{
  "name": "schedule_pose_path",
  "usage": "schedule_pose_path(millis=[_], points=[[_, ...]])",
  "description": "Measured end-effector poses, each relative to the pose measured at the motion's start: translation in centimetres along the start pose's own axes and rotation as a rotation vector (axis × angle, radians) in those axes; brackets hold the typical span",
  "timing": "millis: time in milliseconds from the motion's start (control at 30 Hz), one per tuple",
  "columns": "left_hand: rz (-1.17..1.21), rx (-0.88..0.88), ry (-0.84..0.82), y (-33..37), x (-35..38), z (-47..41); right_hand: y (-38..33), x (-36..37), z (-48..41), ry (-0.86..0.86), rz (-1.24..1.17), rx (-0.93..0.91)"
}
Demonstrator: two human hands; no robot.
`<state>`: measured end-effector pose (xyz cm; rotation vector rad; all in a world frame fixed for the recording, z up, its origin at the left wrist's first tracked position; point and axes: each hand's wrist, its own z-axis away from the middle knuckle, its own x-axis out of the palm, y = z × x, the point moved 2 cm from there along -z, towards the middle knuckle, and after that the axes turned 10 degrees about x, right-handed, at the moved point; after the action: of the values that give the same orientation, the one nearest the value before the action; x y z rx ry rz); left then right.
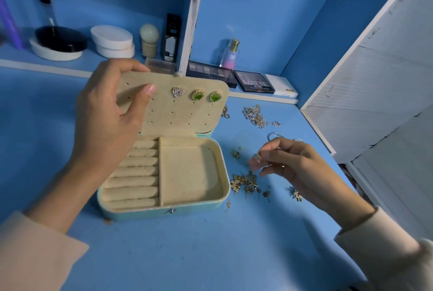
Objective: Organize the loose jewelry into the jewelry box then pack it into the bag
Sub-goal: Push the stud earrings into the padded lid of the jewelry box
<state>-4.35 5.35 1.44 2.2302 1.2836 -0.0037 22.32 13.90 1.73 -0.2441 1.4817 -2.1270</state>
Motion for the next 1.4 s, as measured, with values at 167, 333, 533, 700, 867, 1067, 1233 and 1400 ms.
schedule_pose_path(millis=[167,333,533,700,867,1067,1233,1400], points=[[0.004,-0.019,0.011,-0.2,0.1,0.1,-1.1,1.7,0.0,-0.106,-0.229,0.085],[-0.03,-0.029,0.018,-0.2,0.3,0.1,-2.0,3.8,-0.3,-0.157,-0.284,0.031],[-0.016,-0.029,0.028,-0.2,0.3,0.1,-3.7,7.6,-0.9,-0.184,-0.133,-0.132],[0.049,-0.039,0.012,-0.5,0.3,0.0,-5.0,10.7,-1.8,-0.019,0.15,-0.395],[0.034,-0.039,0.003,-0.5,0.2,-0.1,-5.4,12.9,-2.9,0.146,0.263,-0.593],[0.019,-0.029,0.009,-0.4,0.1,-0.1,-5.9,13.7,-3.0,0.196,0.276,-0.641],[0.017,-0.026,0.011,-0.4,0.1,-0.2,-5.8,13.9,-3.0,0.245,0.273,-0.699],[0.034,-0.017,0.005,-0.2,0.1,-0.2,-5.7,14.2,-3.1,0.509,0.367,-0.855]])
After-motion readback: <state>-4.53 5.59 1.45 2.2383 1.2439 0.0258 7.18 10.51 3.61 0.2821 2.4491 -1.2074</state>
